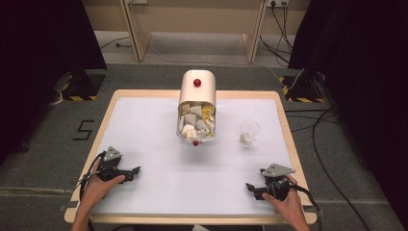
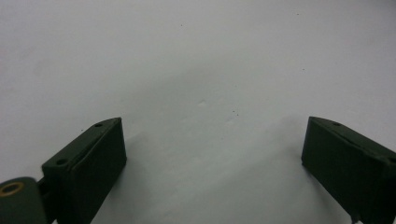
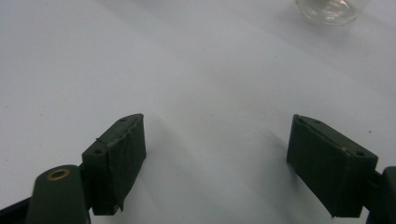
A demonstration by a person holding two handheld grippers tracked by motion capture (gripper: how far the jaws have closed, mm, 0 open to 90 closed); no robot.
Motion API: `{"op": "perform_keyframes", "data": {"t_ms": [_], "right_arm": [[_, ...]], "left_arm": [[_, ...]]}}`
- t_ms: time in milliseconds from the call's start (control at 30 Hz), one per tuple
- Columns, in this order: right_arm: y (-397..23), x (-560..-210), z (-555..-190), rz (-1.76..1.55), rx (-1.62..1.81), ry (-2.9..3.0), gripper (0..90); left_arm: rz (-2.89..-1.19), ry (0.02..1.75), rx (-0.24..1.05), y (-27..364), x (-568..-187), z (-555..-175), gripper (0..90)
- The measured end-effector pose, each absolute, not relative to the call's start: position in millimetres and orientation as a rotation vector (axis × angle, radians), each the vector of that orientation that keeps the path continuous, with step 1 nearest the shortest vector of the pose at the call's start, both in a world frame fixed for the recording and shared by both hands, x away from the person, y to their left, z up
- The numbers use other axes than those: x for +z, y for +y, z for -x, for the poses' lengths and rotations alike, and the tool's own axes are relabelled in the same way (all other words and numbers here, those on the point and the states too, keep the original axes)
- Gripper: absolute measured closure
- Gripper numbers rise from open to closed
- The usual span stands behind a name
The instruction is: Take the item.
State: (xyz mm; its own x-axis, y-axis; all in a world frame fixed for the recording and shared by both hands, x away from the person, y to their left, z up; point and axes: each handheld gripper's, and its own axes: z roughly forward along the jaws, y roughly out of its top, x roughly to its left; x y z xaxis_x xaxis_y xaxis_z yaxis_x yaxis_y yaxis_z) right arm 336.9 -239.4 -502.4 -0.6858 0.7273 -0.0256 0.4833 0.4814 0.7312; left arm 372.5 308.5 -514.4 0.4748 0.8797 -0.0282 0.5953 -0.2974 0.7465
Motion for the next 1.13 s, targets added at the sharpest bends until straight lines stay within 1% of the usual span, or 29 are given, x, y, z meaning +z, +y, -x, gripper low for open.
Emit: {"op": "perform_keyframes", "data": {"t_ms": [1133], "right_arm": [[-240.0, -502.8, -338.1, -1.029, 1.032, 2.409, 19.1]], "left_arm": [[-2.014, 1.219, 0.511, 308.6, -514.4, -372.6, 5.5]]}}
